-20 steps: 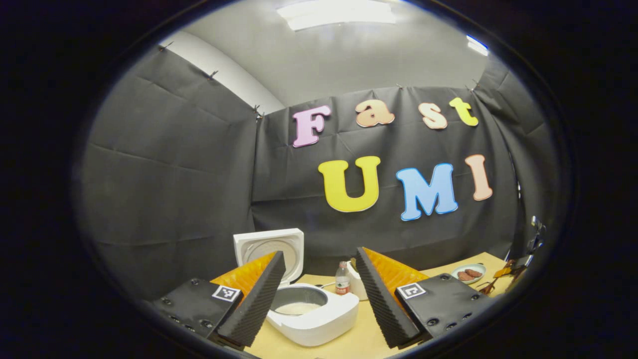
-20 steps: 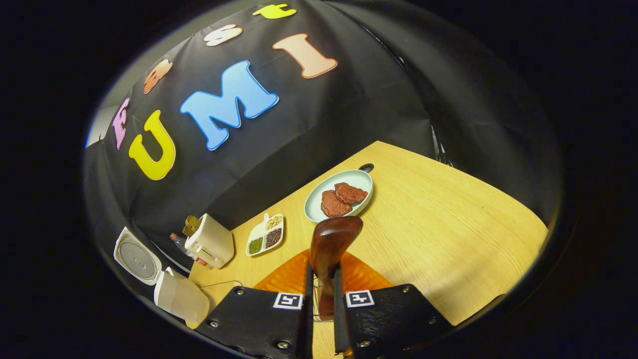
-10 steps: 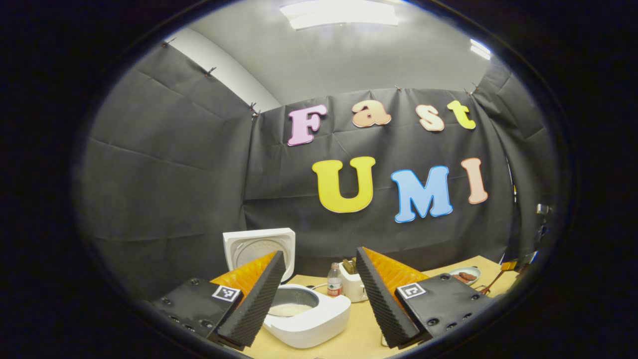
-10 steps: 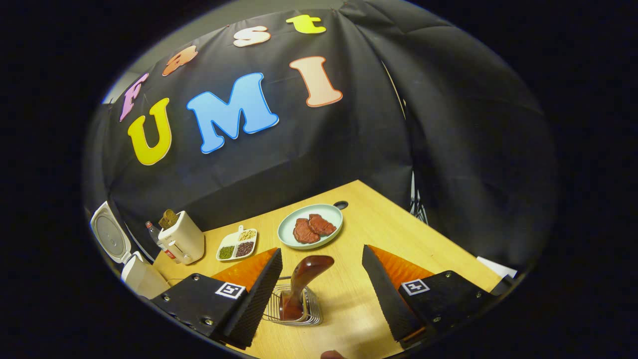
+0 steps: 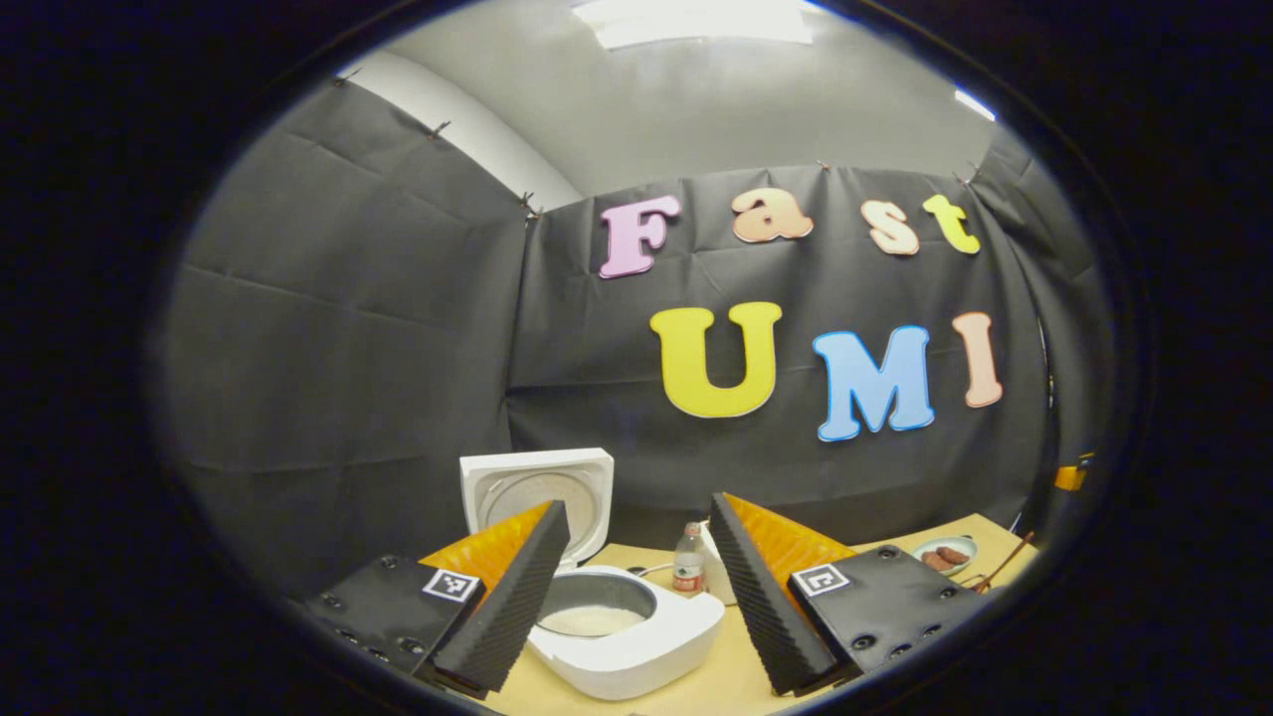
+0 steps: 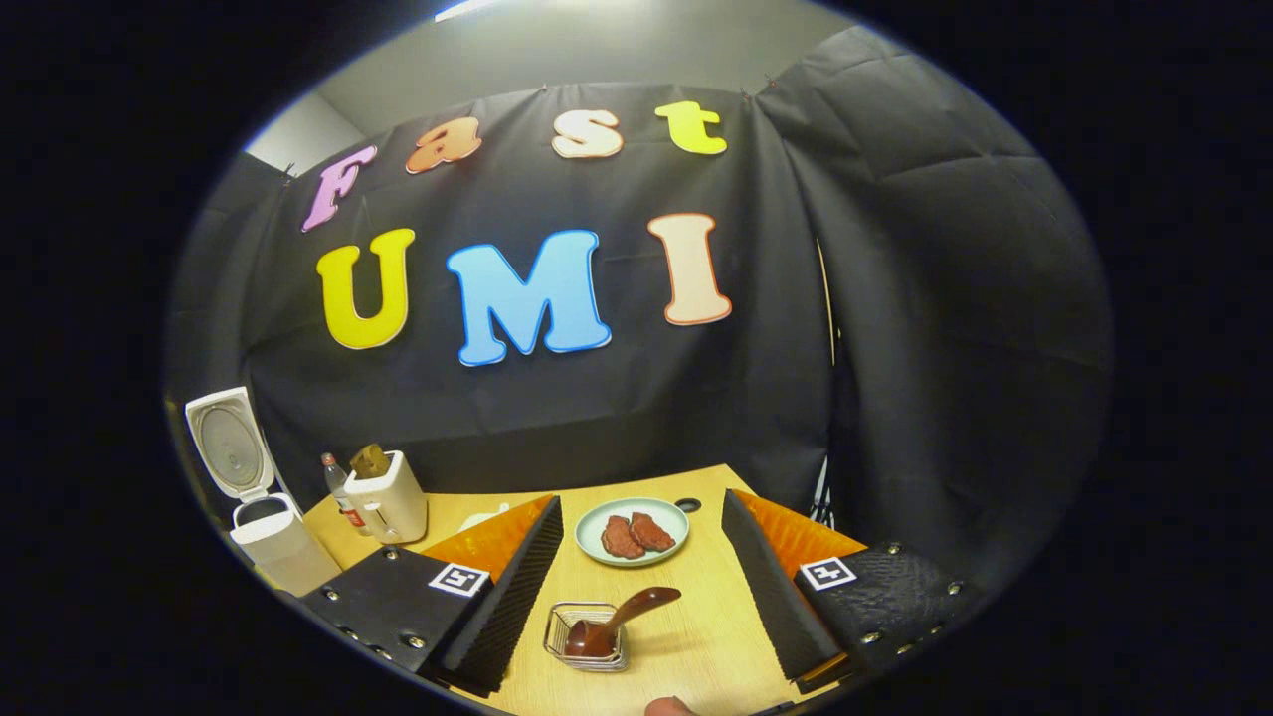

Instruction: Close the left gripper, press the button to open the rice cooker; take a wooden spoon from the chopstick holder with the right hand, scoop a spoonful of rice and pour it into the rice cooker, then put the wooden spoon back into the chopstick holder.

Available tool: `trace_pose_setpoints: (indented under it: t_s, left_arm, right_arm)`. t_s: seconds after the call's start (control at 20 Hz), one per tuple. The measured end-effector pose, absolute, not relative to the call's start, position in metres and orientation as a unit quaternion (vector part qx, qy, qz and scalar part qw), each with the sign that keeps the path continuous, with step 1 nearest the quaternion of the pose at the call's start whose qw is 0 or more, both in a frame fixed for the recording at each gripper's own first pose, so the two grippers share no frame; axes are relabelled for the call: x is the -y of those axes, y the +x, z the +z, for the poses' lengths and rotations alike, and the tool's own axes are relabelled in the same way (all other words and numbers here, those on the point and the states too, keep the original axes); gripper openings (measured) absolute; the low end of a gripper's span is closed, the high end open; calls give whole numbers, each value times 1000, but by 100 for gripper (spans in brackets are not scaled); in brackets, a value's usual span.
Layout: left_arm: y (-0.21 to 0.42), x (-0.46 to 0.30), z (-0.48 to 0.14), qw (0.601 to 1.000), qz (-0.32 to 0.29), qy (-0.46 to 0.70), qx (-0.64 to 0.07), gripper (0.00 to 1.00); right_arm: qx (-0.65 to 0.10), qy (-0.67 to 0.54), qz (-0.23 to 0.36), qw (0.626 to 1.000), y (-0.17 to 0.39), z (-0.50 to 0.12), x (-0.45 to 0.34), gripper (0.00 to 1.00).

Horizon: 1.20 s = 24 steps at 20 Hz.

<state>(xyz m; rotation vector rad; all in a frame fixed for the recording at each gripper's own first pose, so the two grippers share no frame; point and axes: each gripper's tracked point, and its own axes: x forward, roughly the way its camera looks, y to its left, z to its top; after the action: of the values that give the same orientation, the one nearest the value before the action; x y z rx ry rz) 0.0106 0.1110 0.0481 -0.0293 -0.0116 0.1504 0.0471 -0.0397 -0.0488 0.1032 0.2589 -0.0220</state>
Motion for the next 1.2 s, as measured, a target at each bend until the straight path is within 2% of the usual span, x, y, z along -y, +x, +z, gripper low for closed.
trace_pose_setpoints:
  t_s: [0.5, 1.2]
  left_arm:
    - [89, -165, 62, 994, 107, -37, 2, 99]
    - [216, -248, 52, 988, 149, -7, -30, 98]
  right_arm:
    - [-72, 37, -7, 997, 24, 12, 12, 98]
    - [-63, -1, -33, 997, 5, 13, -19, 98]
